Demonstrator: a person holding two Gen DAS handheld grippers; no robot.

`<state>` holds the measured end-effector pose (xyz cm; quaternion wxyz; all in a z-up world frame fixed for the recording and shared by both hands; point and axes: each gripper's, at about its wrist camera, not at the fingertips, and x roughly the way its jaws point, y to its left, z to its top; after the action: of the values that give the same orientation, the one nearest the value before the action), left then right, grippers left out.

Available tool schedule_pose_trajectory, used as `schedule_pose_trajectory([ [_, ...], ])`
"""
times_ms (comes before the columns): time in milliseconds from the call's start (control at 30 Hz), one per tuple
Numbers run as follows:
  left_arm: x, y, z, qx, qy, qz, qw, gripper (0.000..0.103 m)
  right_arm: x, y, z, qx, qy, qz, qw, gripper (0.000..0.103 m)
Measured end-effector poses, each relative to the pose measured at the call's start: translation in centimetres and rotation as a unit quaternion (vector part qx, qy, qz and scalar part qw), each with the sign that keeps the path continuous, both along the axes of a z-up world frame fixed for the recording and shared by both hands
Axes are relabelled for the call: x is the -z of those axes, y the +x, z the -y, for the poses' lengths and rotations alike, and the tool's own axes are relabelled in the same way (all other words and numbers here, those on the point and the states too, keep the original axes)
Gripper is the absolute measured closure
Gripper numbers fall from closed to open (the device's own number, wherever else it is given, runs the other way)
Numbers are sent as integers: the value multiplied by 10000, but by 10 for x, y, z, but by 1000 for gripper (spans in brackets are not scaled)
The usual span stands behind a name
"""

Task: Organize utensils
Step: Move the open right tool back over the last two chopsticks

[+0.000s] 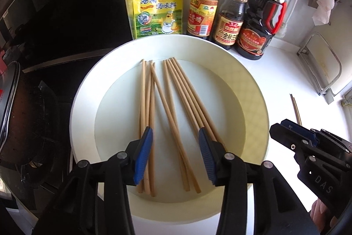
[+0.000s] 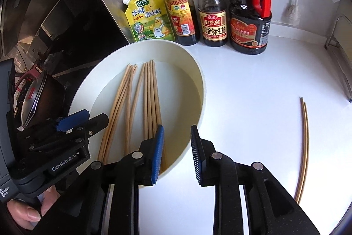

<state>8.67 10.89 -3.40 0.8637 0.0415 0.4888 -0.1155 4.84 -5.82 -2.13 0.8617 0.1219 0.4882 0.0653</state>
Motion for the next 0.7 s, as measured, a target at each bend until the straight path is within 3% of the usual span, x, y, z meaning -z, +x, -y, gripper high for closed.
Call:
schedule_pose_trajectory([
  [700,-6,-32,77,471,-47,-9,9989,53,-1,-45,80,489,38,-22,9988,73],
])
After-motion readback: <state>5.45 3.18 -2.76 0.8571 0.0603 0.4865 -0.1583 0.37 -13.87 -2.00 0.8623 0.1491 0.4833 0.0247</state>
